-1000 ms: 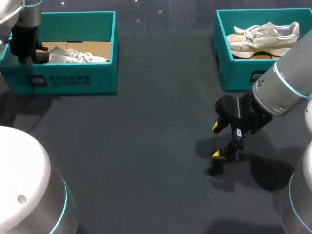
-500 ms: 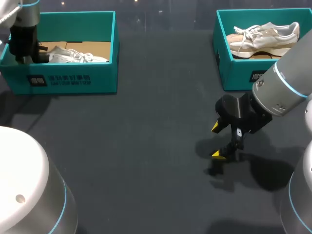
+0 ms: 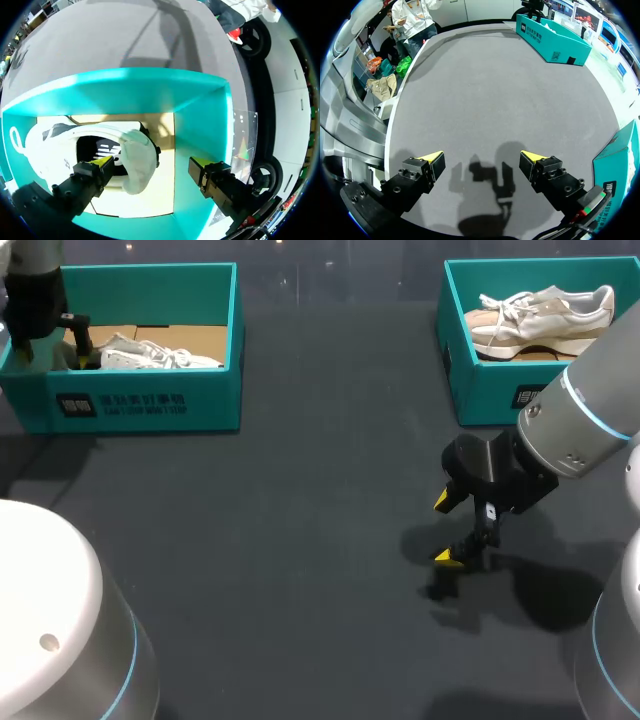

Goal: Take the shoe out of the shoebox, open the shoe tongue, remove and reinsert the insole, then place the shoe into the shoebox

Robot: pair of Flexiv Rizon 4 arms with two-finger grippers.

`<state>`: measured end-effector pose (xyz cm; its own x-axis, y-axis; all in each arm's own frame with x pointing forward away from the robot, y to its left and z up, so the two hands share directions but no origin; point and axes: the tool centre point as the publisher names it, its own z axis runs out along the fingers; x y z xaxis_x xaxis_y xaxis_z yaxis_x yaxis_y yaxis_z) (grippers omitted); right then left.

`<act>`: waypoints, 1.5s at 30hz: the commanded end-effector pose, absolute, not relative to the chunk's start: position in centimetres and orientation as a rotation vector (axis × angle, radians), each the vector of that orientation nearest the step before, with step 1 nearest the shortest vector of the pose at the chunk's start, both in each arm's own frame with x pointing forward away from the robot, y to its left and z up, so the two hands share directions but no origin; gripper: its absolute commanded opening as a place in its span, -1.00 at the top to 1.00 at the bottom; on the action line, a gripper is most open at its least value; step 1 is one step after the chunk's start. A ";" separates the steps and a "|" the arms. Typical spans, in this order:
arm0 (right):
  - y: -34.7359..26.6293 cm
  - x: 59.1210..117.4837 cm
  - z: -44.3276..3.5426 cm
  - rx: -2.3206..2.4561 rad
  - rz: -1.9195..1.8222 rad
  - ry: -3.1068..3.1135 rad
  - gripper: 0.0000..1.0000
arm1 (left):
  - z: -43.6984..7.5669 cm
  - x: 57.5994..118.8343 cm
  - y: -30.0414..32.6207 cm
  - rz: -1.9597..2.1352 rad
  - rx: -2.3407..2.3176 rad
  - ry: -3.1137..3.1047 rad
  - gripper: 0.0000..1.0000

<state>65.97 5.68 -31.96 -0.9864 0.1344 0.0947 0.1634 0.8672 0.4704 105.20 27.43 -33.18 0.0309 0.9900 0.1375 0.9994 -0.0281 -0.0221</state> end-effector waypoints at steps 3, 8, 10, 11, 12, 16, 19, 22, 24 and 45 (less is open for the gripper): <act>5.7 65.9 -32.0 -0.240 -0.755 -2.981 -1.00 | -30.5 103.9 27.5 -0.131 -2.217 -2.126 -1.00; 5.7 65.9 -32.0 -0.240 -0.755 -2.981 -1.00 | -28.1 103.4 27.4 -0.116 -2.260 -2.129 -1.00; 5.7 65.9 -32.0 -0.240 -0.755 -2.981 -1.00 | -27.1 103.3 27.4 -0.126 -2.260 -2.134 -1.00; 5.7 65.9 -32.0 -0.240 -0.755 -2.981 -1.00 | -26.6 103.3 27.3 -0.130 -2.256 -2.138 -1.00; 5.7 65.9 -32.0 -0.240 -0.755 -2.981 -1.00 | -26.0 103.2 27.3 -0.129 -2.257 -2.138 -1.00; 5.7 65.9 -32.0 -0.240 -0.755 -2.981 -1.00 | -24.0 103.1 27.1 -0.151 -2.235 -2.144 -1.00; 5.7 65.9 -32.0 -0.240 -0.755 -2.981 -1.00 | -22.7 103.1 27.0 -0.154 -2.217 -2.142 -1.00; 5.7 65.9 -32.0 -0.240 -0.755 -2.981 -1.00 | -21.3 102.9 27.0 -0.166 -2.209 -2.151 -1.00; 5.7 65.9 -32.0 -0.240 -0.755 -2.981 -1.00 | -20.5 102.8 27.0 -0.162 -2.219 -2.143 -1.00; 5.7 65.9 -32.0 -0.240 -0.755 -2.981 -1.00 | -17.5 102.1 27.4 -0.172 -2.281 -2.084 -1.00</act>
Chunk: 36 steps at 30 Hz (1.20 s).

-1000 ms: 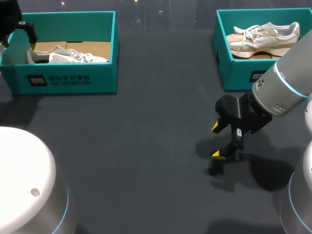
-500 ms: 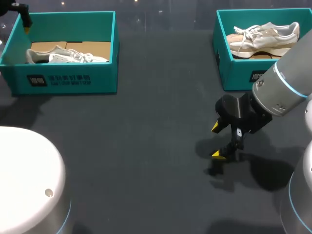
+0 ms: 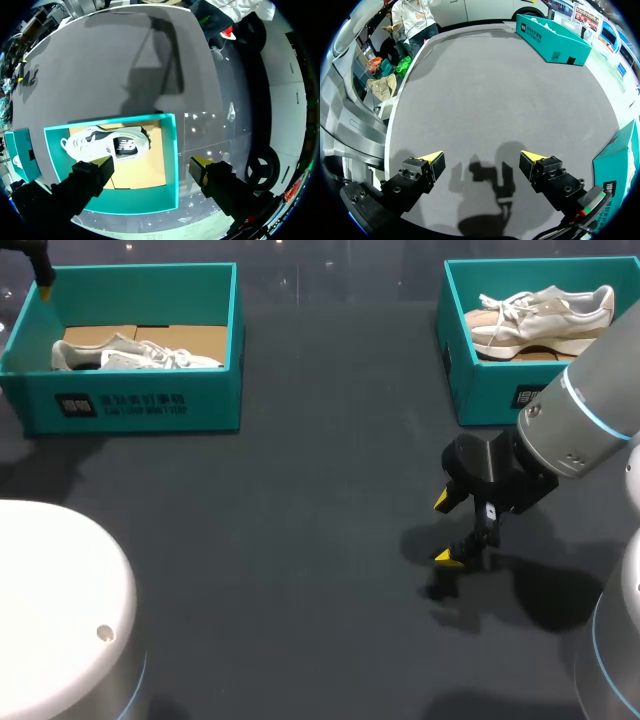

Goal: Take the shoe out of the shoebox, open the shoe tongue, remove and reinsert the insole, then place the shoe into the shoebox

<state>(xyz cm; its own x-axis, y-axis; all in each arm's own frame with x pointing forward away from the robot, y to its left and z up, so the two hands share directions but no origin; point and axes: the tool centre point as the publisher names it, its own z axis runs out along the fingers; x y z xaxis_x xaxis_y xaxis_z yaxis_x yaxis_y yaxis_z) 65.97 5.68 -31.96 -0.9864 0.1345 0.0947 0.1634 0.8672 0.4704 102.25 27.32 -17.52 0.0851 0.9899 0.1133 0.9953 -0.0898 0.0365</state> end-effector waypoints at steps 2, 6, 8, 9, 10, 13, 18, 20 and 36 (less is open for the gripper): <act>5.7 65.9 -32.0 -0.240 -0.755 -2.981 -1.00 | -17.5 102.1 27.4 -0.172 -2.281 -2.084 -1.00; 4.3 68.2 -30.2 -0.365 -0.672 -2.939 -1.00 | -17.5 102.1 27.4 -0.172 -2.281 -2.084 -1.00; 3.2 69.6 -29.1 -0.451 -0.664 -2.938 -1.00 | -17.5 102.1 27.4 -0.172 -2.281 -2.084 -1.00; 2.8 70.4 -28.5 -0.487 -0.652 -2.941 -1.00 | -17.5 102.1 27.4 -0.172 -2.281 -2.084 -1.00; 2.5 71.1 -27.9 -0.519 -0.648 -2.949 -1.00 | -17.5 102.1 27.4 -0.172 -2.281 -2.084 -1.00; 1.5 73.5 -26.3 -0.602 -0.597 -2.957 -1.00 | -17.5 102.1 27.4 -0.172 -2.281 -2.084 -1.00; -0.7 77.4 -24.6 -0.788 -0.519 -2.921 -1.00 | -17.5 102.1 27.4 -0.172 -2.281 -2.084 -1.00; -1.8 78.9 -23.8 -0.858 -0.485 -2.902 -1.00 | -17.5 102.1 27.4 -0.172 -2.281 -2.084 -1.00; -4.4 82.0 -21.7 -1.047 -0.426 -2.896 -1.00 | -17.5 102.1 27.4 -0.172 -2.281 -2.084 -1.00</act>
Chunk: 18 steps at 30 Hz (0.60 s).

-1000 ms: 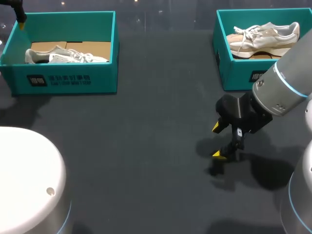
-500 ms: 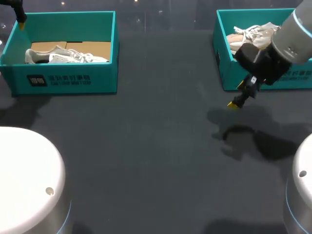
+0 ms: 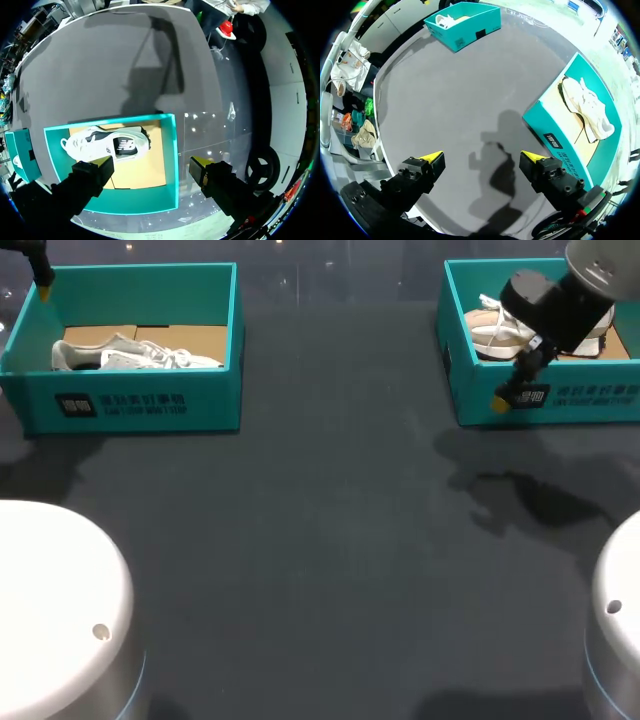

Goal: Take the shoe out of the shoebox, open the shoe tongue, remove and reinsert the insole, then place the shoe into the shoebox

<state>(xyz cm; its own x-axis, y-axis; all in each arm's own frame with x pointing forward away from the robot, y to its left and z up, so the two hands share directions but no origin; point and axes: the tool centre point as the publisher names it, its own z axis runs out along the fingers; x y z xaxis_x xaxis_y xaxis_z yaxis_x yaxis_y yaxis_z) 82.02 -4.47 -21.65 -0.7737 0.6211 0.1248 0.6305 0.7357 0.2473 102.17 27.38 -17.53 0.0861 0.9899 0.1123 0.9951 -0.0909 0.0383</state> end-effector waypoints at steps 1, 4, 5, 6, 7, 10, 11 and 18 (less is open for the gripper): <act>-4.4 82.0 -21.7 -1.047 -0.426 -2.896 -1.00 | -17.5 102.1 27.4 -0.172 -2.281 -2.084 -1.00; -4.4 82.0 -21.7 -1.047 -0.426 -2.896 -1.00 | -17.5 102.1 27.4 -0.172 -2.281 -2.084 -1.00; -4.4 82.0 -21.7 -1.047 -0.426 -2.896 -1.00 | -17.5 102.1 27.4 -0.172 -2.281 -2.084 -1.00; -5.2 82.3 -21.7 -1.132 -0.368 -2.880 -1.00 | -17.5 102.1 27.4 -0.172 -2.281 -2.084 -1.00; -6.0 82.8 -21.6 -1.219 -0.324 -2.815 -1.00 | -17.5 102.1 27.4 -0.172 -2.281 -2.084 -1.00; -7.9 84.4 -21.3 -1.374 -0.166 -2.712 -1.00 | -17.5 102.1 27.4 -0.172 -2.281 -2.084 -1.00; -8.4 84.8 -21.1 -1.401 -0.198 -2.713 -1.00 | -17.5 102.1 27.4 -0.172 -2.281 -2.084 -1.00; -12.1 89.0 -20.0 -1.540 -0.143 -2.658 -1.00 | -17.5 102.1 27.4 -0.172 -2.281 -2.084 -1.00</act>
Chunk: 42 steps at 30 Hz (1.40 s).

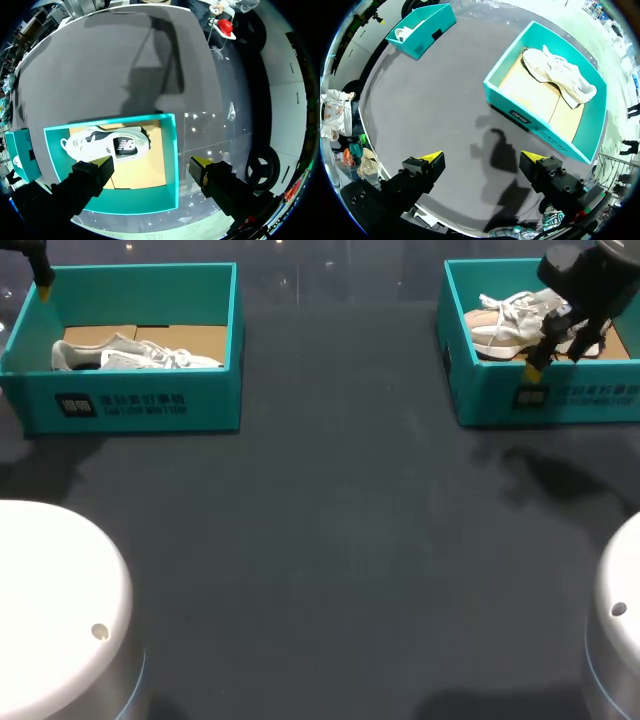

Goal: Take the shoe out of the shoebox, open the shoe tongue, remove and reinsert the insole, then place the shoe into the shoebox

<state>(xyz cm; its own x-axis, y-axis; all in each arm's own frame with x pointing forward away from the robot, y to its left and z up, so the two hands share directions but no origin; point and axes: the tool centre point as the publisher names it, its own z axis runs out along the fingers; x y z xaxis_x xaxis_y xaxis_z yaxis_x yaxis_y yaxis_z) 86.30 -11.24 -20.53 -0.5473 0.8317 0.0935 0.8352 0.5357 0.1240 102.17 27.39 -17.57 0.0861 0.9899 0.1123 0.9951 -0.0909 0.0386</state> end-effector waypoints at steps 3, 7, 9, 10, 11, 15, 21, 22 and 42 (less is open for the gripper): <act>-13.3 91.0 -19.6 -1.637 -0.150 -2.617 -1.00 | -17.5 102.1 27.4 -0.172 -2.281 -2.084 -1.00; -14.5 92.7 -20.0 -1.783 -0.017 -2.565 -1.00 | -17.5 102.1 27.4 -0.172 -2.281 -2.084 -1.00; -14.5 92.7 -20.0 -1.783 -0.017 -2.565 -1.00 | -17.5 102.1 27.4 -0.172 -2.281 -2.084 -1.00; -14.5 92.7 -20.0 -1.783 -0.017 -2.565 -1.00 | -17.5 102.1 27.4 -0.172 -2.281 -2.084 -1.00; -14.5 92.7 -20.0 -1.783 -0.017 -2.565 -1.00 | -17.5 102.1 27.4 -0.172 -2.281 -2.084 -1.00; -14.5 92.7 -20.0 -1.783 -0.017 -2.565 -1.00 | -17.5 102.1 27.4 -0.172 -2.281 -2.084 -1.00; -14.7 94.0 -20.1 -1.904 0.028 -2.497 -1.00 | -17.5 102.1 27.4 -0.172 -2.281 -2.084 -1.00; -14.9 94.8 -20.0 -1.944 0.035 -2.469 -1.00 | -17.5 102.1 27.4 -0.172 -2.281 -2.084 -1.00; -19.4 104.5 -20.8 -2.144 -0.011 -2.497 -1.00 | -17.5 102.1 27.4 -0.172 -2.281 -2.084 -1.00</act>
<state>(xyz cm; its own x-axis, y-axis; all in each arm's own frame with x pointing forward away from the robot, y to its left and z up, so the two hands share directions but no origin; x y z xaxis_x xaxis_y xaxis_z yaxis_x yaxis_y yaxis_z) 105.21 -19.42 -20.81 -0.1449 0.9838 -0.1054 0.9838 0.1546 0.0904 102.17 27.38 -17.57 0.0862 0.9899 0.1127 0.9951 -0.0910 0.0388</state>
